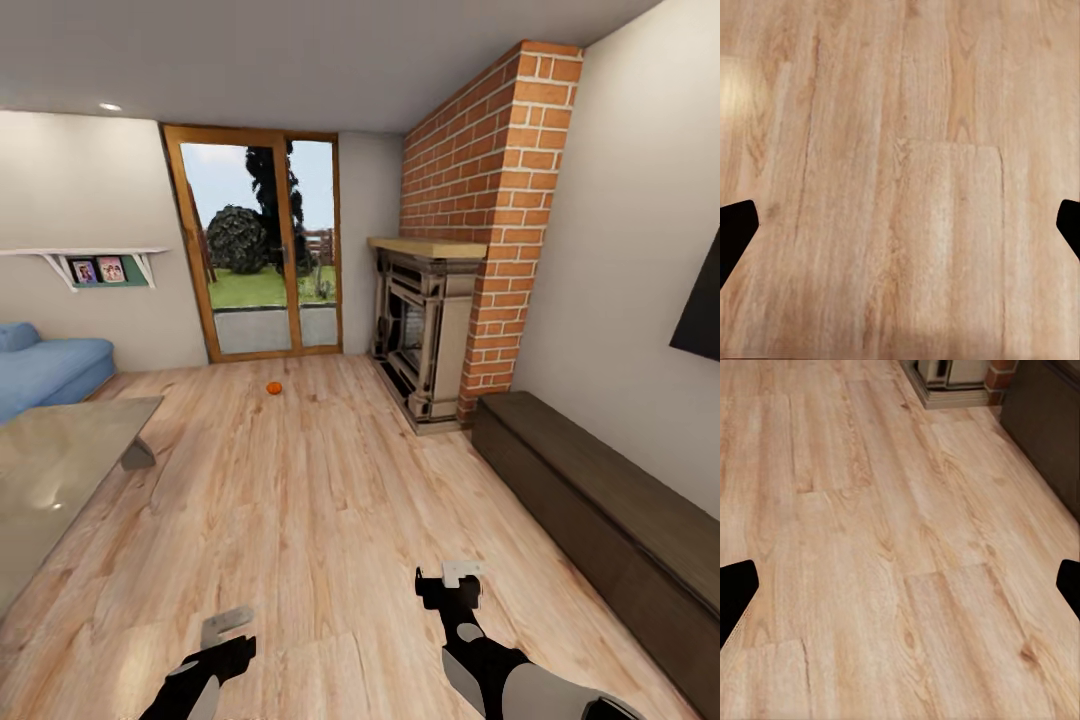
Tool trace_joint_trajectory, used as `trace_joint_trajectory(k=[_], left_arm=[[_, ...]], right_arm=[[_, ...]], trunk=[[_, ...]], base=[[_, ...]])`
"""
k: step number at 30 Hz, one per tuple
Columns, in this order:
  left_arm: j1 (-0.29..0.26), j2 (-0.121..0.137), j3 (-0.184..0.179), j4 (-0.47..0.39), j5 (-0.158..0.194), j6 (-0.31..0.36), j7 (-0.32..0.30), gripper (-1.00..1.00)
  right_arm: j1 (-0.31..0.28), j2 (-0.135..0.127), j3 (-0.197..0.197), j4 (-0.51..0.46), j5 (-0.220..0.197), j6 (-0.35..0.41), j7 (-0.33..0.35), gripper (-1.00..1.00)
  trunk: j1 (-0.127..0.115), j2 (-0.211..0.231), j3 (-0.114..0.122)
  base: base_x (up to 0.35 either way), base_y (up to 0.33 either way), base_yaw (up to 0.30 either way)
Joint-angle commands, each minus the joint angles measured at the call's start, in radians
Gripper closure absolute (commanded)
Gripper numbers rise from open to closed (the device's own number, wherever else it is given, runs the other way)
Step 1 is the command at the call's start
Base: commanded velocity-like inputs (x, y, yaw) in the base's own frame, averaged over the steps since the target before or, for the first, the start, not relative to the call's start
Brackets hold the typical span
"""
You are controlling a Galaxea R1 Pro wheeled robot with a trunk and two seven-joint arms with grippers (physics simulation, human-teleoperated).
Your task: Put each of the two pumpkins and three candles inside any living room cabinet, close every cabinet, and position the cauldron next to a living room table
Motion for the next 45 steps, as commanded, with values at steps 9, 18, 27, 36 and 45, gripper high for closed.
trace_joint_trajectory(k=[9,18,27,36,45], left_arm=[[0.000,0.004,-0.005,-0.001,0.006,-0.040,0.005,-1.00],[0.000,0.005,-0.005,-0.001,0.007,-0.049,0.005,-1.00],[0.000,0.005,-0.004,-0.001,0.009,-0.049,0.005,-1.00],[0.000,0.005,-0.004,-0.001,0.009,-0.049,0.005,-1.00],[0.000,0.006,-0.004,-0.001,0.009,-0.049,0.005,-1.00]], right_arm=[[-0.001,0.000,0.009,0.000,-0.007,-0.002,-0.005,-1.00],[-0.001,0.000,0.009,0.000,-0.007,-0.002,-0.005,-1.00],[-0.001,0.000,0.009,-0.001,-0.007,-0.002,-0.005,-1.00],[-0.001,0.000,0.009,-0.002,-0.008,-0.001,-0.005,-1.00],[-0.001,0.000,0.009,-0.002,-0.008,-0.002,-0.005,-1.00]], trunk=[[0.000,-0.001,0.003],[0.000,-0.001,0.003],[0.000,-0.001,0.003],[0.000,-0.001,0.000],[0.000,-0.001,-0.003]], base=[[0.067,0.000,0.173],[0.323,0.000,0.006],[0.337,0.000,0.000],[0.337,0.013,-0.037],[0.335,0.080,-0.035]])
